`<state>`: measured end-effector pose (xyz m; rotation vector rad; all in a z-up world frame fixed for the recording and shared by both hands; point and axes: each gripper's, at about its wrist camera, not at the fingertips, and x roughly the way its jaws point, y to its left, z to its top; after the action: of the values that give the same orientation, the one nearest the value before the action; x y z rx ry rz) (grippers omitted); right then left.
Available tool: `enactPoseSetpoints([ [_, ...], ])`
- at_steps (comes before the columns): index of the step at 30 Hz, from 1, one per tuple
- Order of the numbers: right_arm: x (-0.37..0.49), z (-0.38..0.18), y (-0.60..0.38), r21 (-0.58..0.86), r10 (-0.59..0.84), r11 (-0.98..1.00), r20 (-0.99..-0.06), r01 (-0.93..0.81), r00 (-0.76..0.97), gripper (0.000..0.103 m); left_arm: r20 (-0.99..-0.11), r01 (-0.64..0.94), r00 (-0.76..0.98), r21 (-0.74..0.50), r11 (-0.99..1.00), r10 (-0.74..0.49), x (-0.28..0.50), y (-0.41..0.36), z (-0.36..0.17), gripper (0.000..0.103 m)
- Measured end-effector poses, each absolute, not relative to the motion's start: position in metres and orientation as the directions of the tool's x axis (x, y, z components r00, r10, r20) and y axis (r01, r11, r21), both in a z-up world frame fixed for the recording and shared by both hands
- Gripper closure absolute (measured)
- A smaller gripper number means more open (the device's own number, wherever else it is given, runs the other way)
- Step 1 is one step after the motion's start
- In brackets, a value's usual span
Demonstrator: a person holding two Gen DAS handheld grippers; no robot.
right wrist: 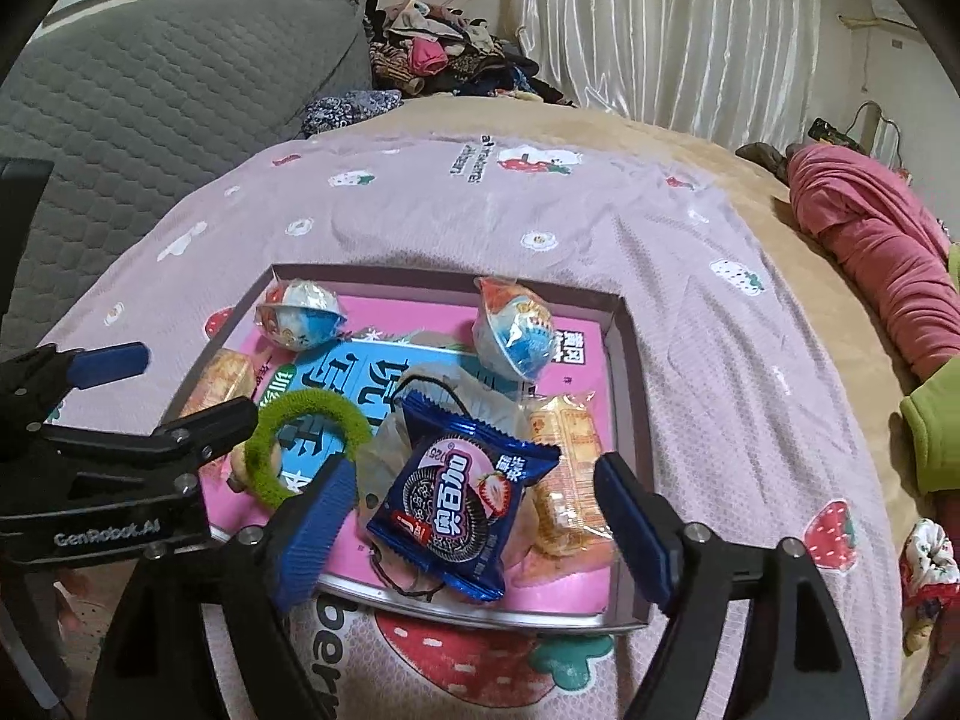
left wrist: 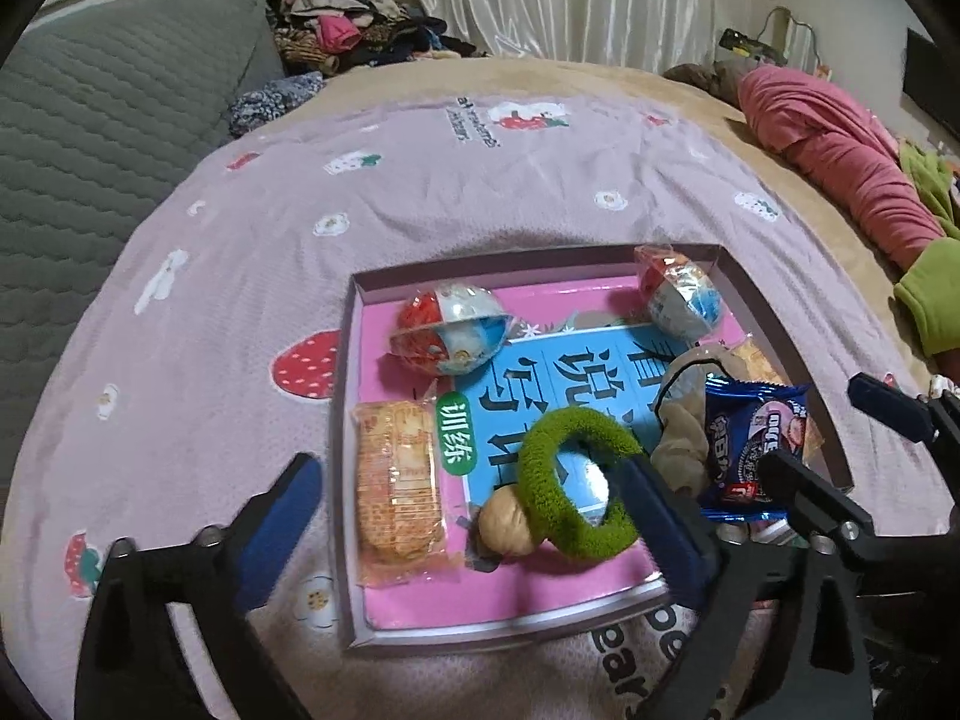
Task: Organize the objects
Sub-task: 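Lower the ring and cookie pack into the tray and open both grippers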
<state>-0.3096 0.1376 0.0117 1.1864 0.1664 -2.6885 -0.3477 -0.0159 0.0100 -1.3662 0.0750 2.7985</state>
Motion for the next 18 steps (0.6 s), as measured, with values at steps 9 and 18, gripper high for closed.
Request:
enactPoseSetpoints([
  [9,-0.296,0.043,0.141,-0.018,-0.135,-0.978,-0.709,0.210,-0.692,0.018,-0.765,-0.018,-0.644,0.028,-0.999,-0.010,-0.328,-0.028,0.044,0.001],
  [18,-0.266,0.079,0.146,-0.012,-0.142,-0.979,-0.673,0.202,-0.726,0.011,-0.733,-0.003,-0.680,0.021,-1.000,-0.013,-0.290,-0.034,0.079,0.001],
])
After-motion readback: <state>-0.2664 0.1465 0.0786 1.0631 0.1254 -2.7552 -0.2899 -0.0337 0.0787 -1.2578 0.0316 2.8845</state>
